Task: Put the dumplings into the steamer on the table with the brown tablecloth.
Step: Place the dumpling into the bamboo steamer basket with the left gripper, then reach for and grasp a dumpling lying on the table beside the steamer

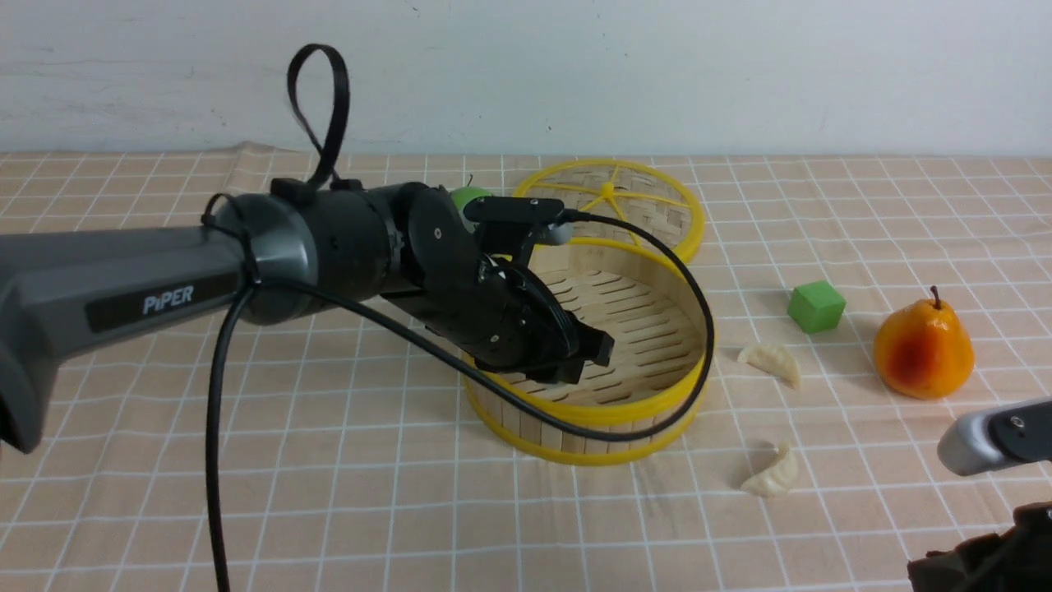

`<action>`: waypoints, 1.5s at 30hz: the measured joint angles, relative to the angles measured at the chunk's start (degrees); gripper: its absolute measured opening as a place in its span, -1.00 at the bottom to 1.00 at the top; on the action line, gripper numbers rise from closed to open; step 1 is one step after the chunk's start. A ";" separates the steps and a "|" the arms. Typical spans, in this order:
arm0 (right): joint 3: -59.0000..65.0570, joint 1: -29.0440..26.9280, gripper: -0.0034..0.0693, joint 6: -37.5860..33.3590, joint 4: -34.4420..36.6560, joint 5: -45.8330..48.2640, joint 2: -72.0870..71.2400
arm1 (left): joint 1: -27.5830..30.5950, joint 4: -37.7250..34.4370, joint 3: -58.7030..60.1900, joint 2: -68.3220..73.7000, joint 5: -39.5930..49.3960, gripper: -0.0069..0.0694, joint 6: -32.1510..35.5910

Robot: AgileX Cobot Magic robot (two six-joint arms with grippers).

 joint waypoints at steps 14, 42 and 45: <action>0.00 0.00 -0.55 0.00 0.38 0.05 0.00 | 0.00 6.63 -0.88 0.86 1.68 0.23 -4.00; -12.49 0.00 -0.32 -9.94 1.72 9.27 14.77 | -0.05 33.10 18.86 -54.79 34.77 -0.86 -14.10; -19.41 -0.08 -0.06 -8.37 0.55 9.28 21.28 | -0.05 36.41 28.82 -58.98 33.84 -0.86 -14.44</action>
